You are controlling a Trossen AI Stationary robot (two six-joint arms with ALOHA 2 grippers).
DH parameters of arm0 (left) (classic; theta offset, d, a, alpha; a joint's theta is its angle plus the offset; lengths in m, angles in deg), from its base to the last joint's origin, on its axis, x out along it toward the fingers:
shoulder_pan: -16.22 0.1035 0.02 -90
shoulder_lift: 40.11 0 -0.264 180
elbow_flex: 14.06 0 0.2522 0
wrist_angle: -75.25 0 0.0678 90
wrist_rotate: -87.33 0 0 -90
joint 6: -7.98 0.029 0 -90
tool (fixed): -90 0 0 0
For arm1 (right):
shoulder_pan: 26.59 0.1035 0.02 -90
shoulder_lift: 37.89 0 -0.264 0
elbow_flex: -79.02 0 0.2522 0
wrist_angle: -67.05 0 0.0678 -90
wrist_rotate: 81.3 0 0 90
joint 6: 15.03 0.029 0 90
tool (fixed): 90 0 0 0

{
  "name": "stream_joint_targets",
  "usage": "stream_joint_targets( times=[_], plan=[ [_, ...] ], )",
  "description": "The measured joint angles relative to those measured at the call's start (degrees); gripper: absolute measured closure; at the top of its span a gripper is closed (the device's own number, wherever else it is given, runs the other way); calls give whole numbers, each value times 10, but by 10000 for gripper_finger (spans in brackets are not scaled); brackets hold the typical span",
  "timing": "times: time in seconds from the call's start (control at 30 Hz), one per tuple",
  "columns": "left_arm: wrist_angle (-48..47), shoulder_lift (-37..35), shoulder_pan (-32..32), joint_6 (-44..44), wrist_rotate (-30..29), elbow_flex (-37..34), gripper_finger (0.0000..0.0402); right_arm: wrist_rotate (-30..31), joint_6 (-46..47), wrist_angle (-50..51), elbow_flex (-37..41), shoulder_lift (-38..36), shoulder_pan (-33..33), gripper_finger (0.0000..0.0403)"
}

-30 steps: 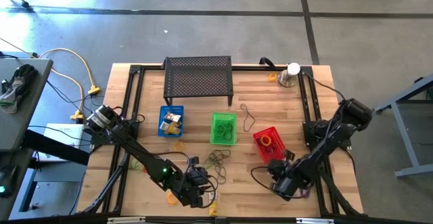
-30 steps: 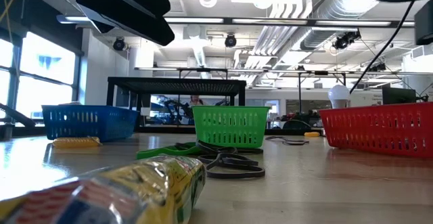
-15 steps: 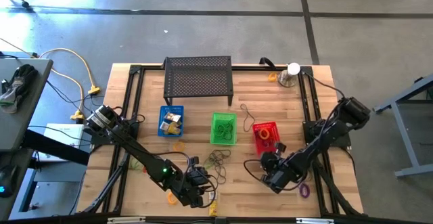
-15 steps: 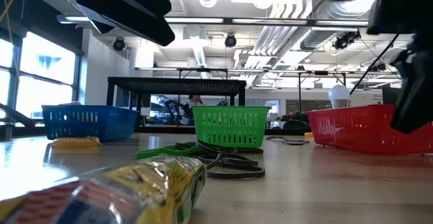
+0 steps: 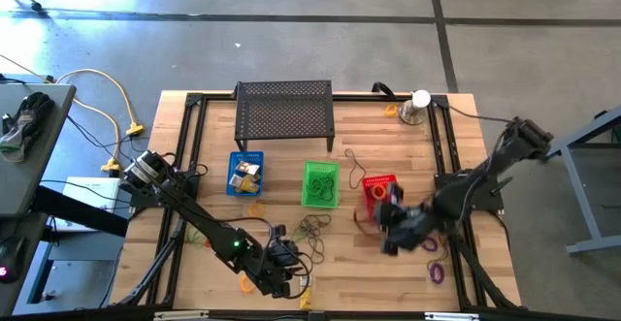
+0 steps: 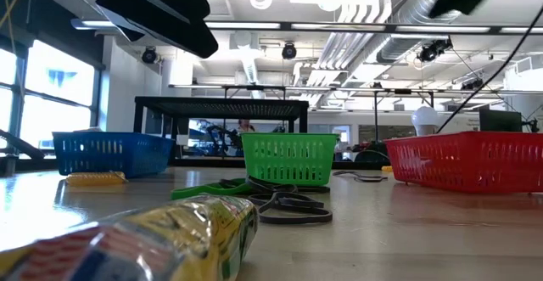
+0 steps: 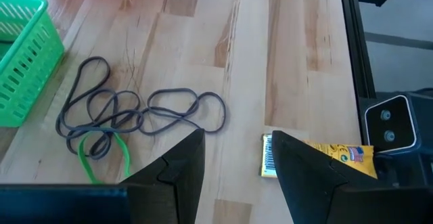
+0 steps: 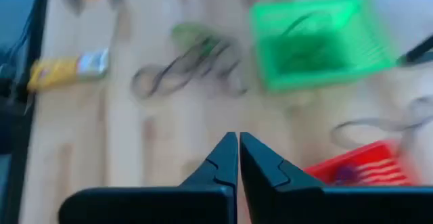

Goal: Pick & Place Office Desk Supplies
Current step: Put the black rubber band into the green bin

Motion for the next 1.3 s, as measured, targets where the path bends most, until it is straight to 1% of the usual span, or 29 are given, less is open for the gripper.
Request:
stream_joint_targets(
  times=[0.1,0.2,0.3,0.47,0.57,0.7,0.77,0.83,0.97,1.13,1.3],
  plan=[
    [0,0,0,0,0,0,236,0,-56,-15,-2,-33,-59,394],
    [-2,0,-4,0,0,0,236,-16,-97,-31,-2,-45,-109,376],
    [-6,0,-12,0,0,0,236,-32,-113,-27,-2,-42,-156,338],
    [-8,0,-16,7,0,0,236,-38,-116,-8,-2,-20,-247,256],
    [-9,0,-16,21,0,0,236,-75,-133,3,-2,4,-312,218],
    [-14,0,-16,26,-1,0,236,-148,-158,3,-1,51,-382,187],
    [-22,0,-16,26,0,0,236,-177,-174,3,-1,78,-409,178],
    [-27,0,-20,20,-1,0,236,-187,-199,3,-1,106,-428,173],
    [-25,0,-27,-3,-4,0,236,-184,-246,-21,-1,154,-454,170],
    [-25,0,-34,4,-6,0,236,-185,-248,-32,-1,199,-466,171],
    [-25,0,-28,30,-6,0,236,-175,-250,-38,-1,226,-467,170]
  ],
)
